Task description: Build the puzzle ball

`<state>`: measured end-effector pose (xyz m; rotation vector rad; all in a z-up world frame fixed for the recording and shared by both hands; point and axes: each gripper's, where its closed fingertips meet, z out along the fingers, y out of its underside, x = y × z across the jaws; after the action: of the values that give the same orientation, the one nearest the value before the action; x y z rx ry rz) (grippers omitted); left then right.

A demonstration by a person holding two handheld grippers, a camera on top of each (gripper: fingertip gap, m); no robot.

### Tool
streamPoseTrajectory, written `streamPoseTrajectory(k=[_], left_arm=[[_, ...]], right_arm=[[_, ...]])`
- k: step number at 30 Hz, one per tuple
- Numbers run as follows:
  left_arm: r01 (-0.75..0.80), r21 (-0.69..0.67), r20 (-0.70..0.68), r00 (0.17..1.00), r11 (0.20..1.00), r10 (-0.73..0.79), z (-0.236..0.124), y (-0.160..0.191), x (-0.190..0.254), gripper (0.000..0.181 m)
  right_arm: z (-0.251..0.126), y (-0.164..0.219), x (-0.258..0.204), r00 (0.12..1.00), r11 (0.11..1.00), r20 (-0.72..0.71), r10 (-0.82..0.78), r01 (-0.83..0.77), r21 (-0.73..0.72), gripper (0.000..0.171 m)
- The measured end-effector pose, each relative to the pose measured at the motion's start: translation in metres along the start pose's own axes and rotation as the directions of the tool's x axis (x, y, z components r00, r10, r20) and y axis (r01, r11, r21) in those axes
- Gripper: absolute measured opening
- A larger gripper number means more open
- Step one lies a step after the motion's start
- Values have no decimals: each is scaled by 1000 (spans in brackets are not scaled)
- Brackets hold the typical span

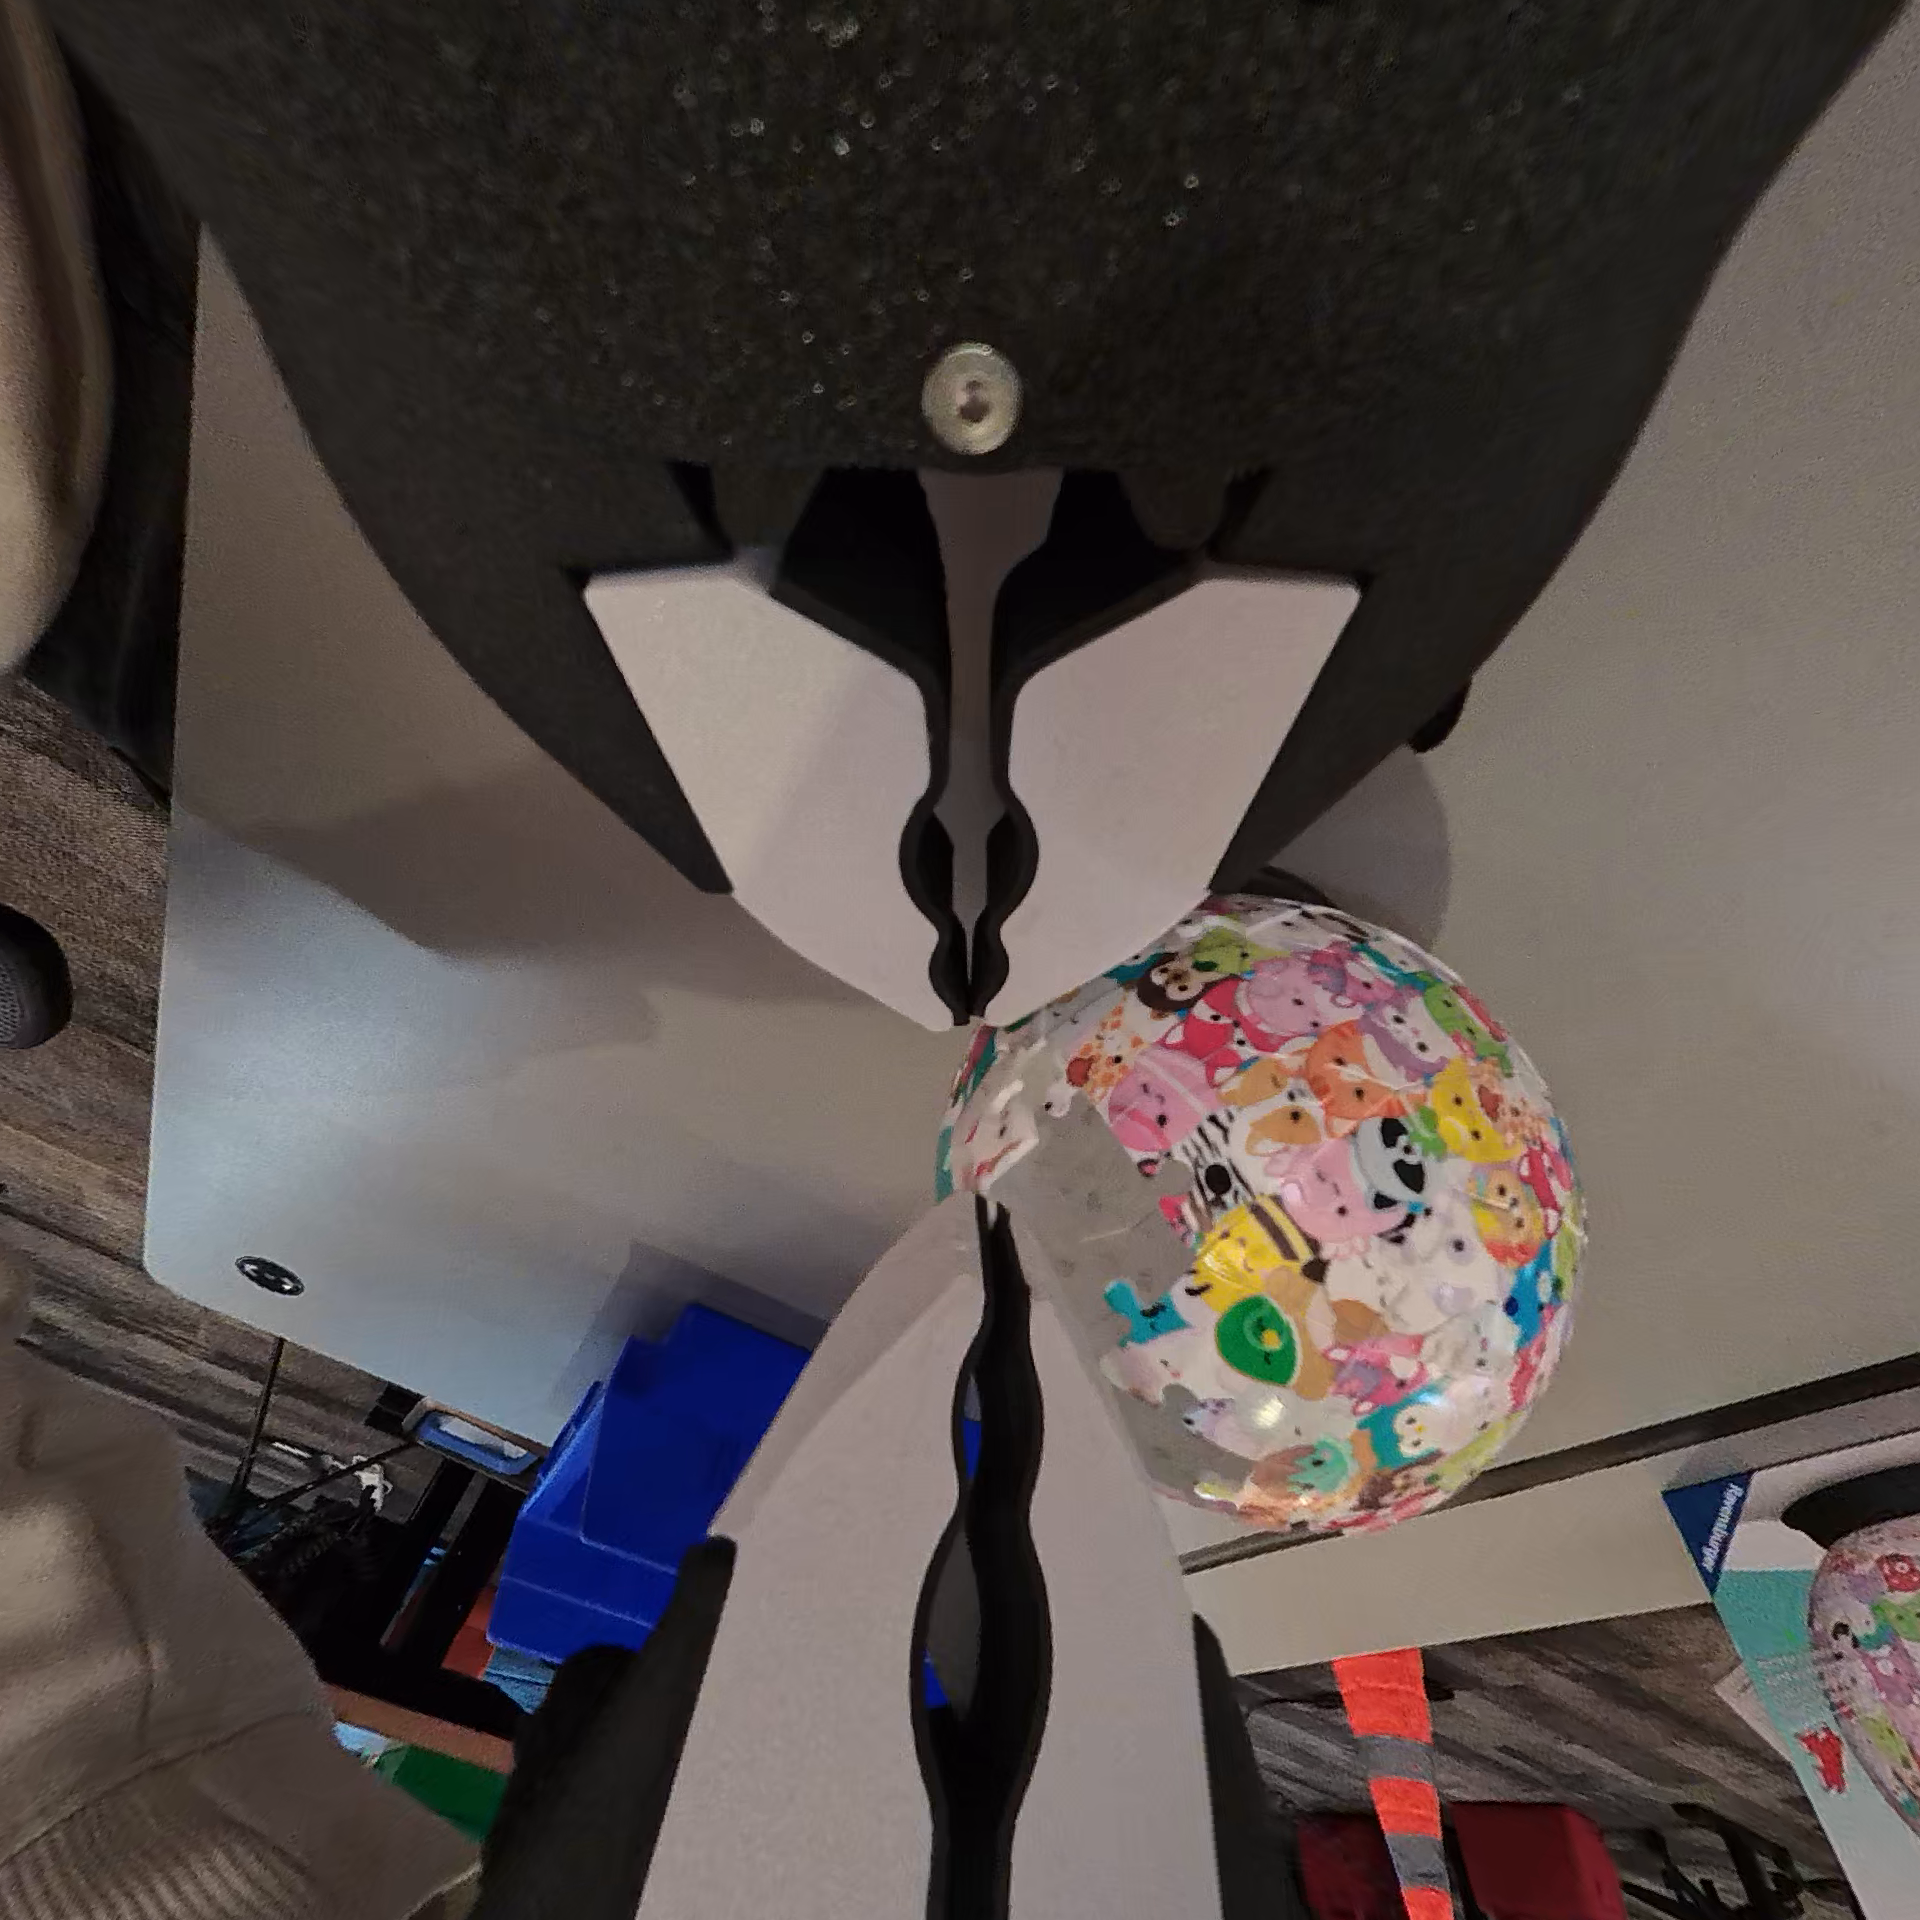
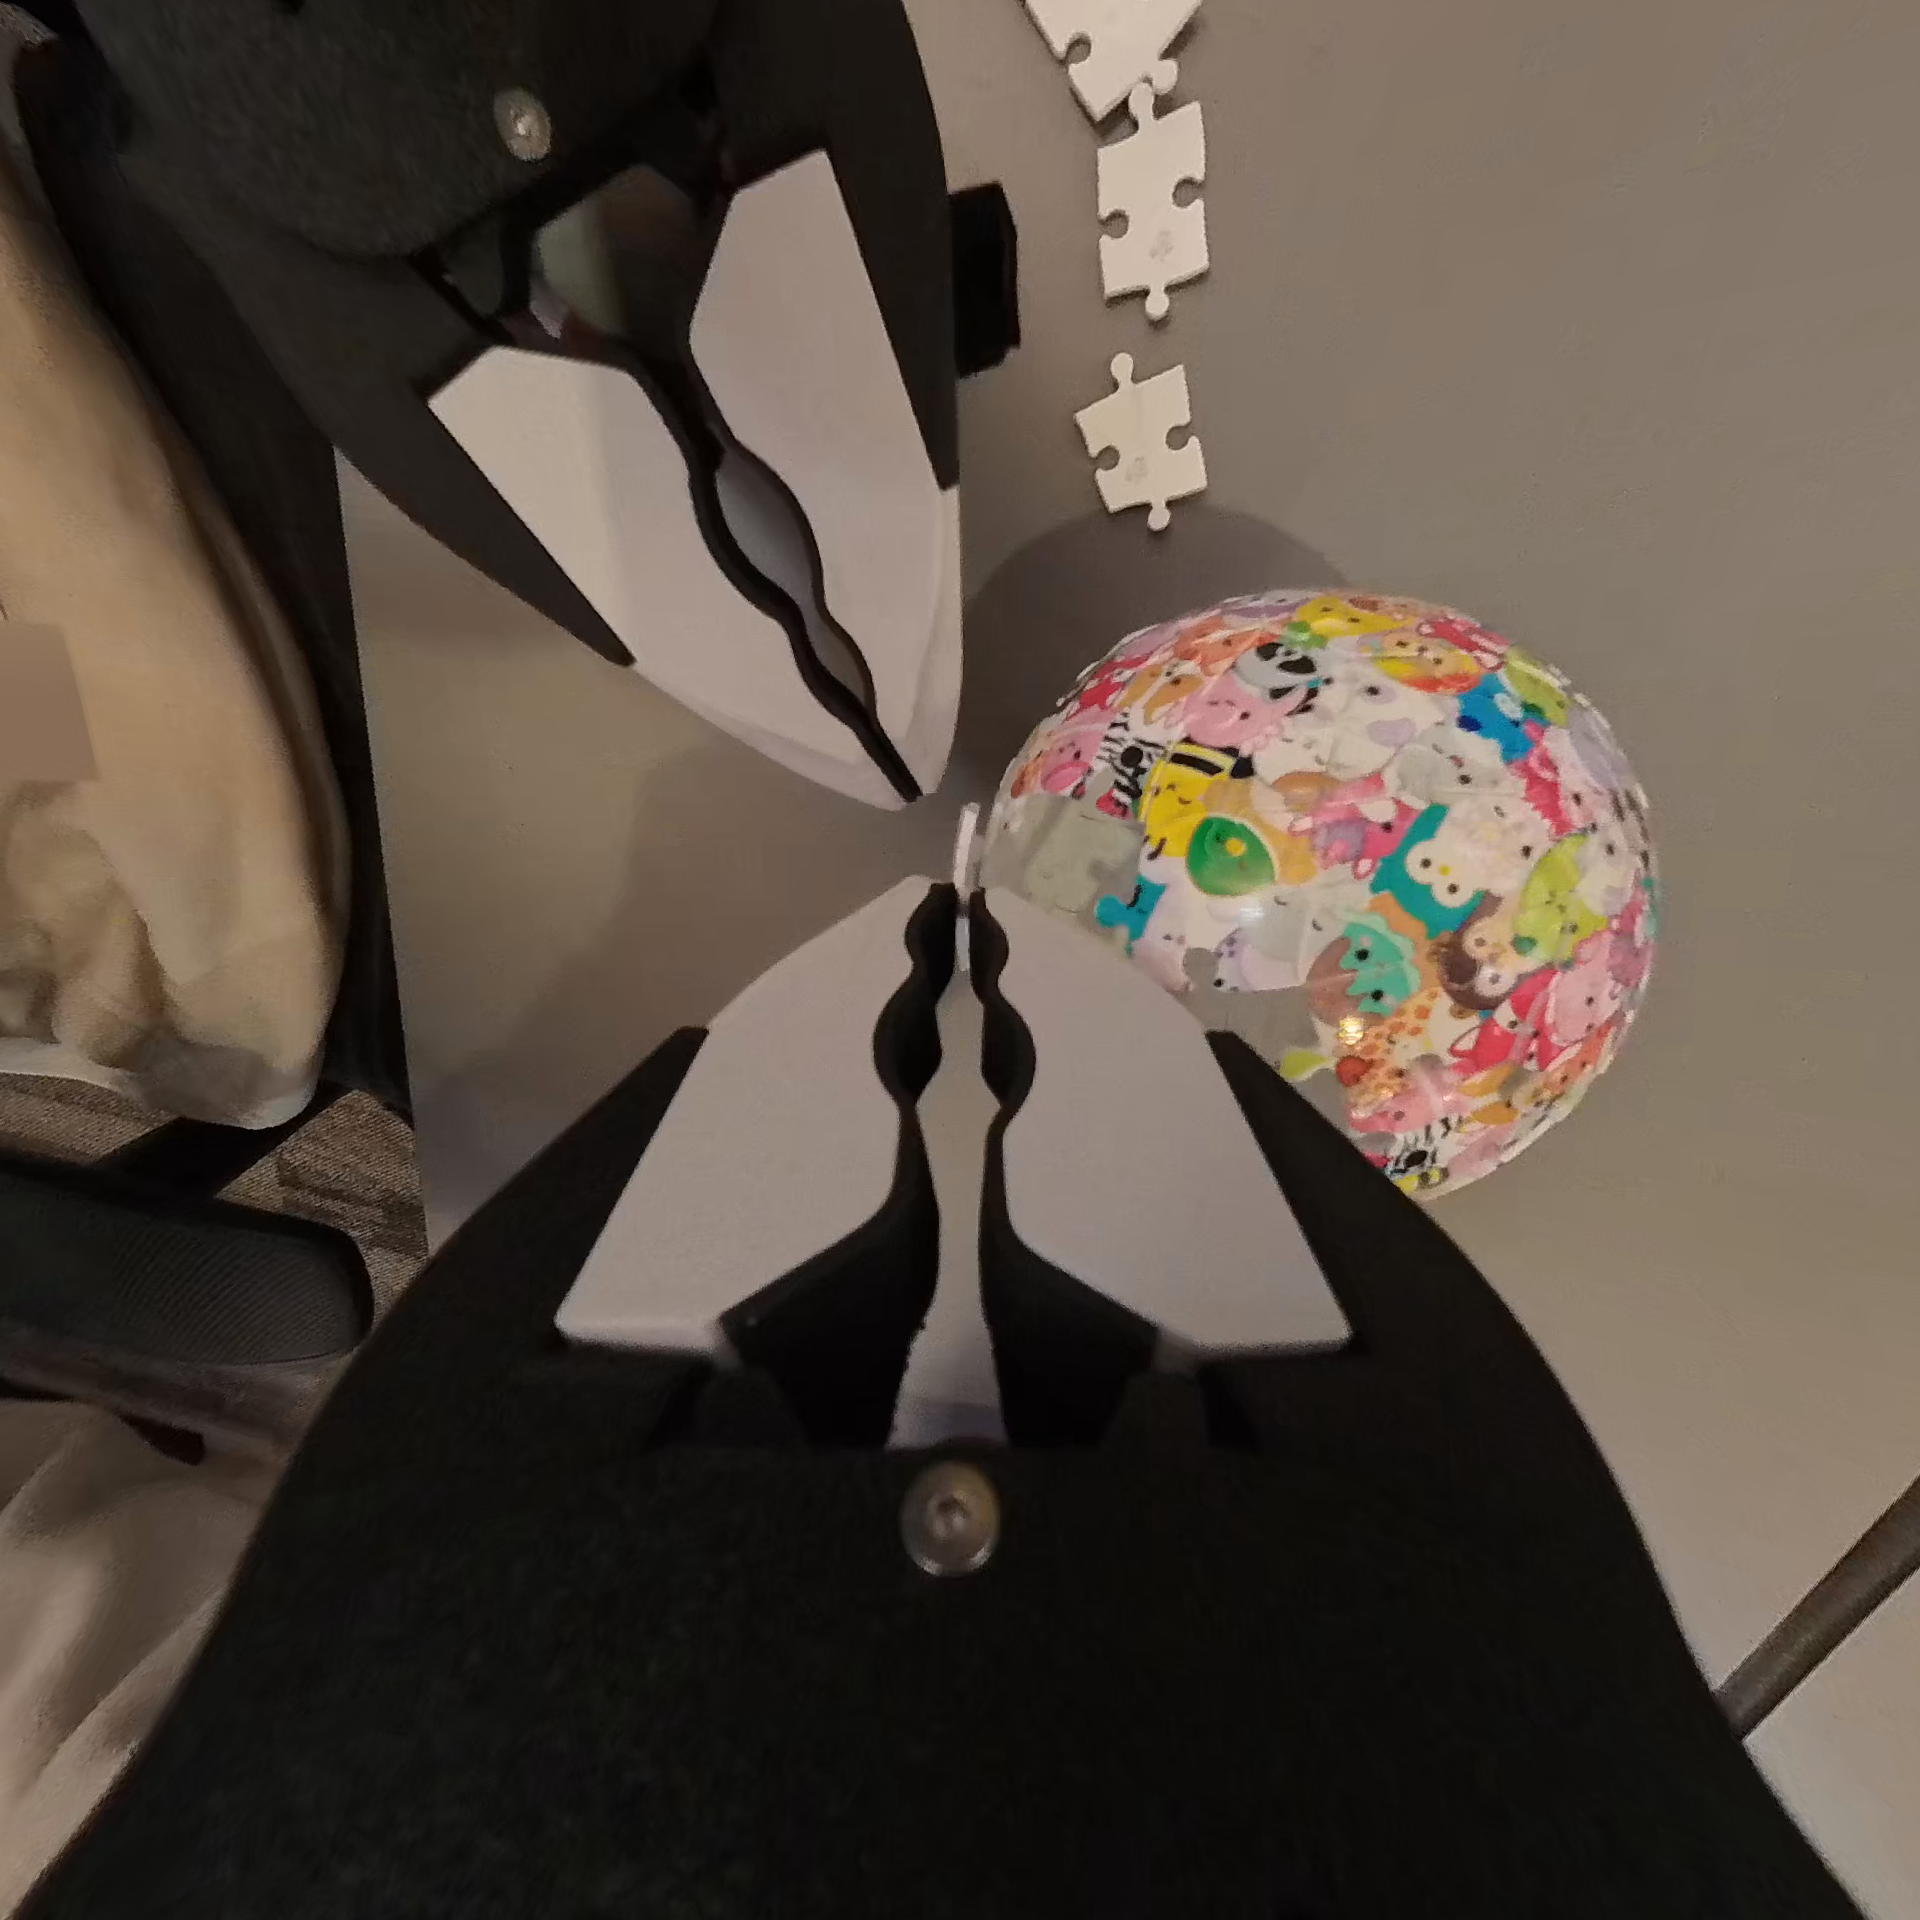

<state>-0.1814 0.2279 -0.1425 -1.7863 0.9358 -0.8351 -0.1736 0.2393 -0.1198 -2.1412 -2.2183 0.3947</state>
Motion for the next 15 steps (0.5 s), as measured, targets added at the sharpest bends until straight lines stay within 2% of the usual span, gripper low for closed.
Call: streamPoseTrajectory(k=[15], left_arm=[[4, 2, 15, 1000, 1000, -4, 5, 1, -2, 0]], right_arm=[[-1, -4, 2, 1000, 997, 1, -12, 12, 78, 3]])
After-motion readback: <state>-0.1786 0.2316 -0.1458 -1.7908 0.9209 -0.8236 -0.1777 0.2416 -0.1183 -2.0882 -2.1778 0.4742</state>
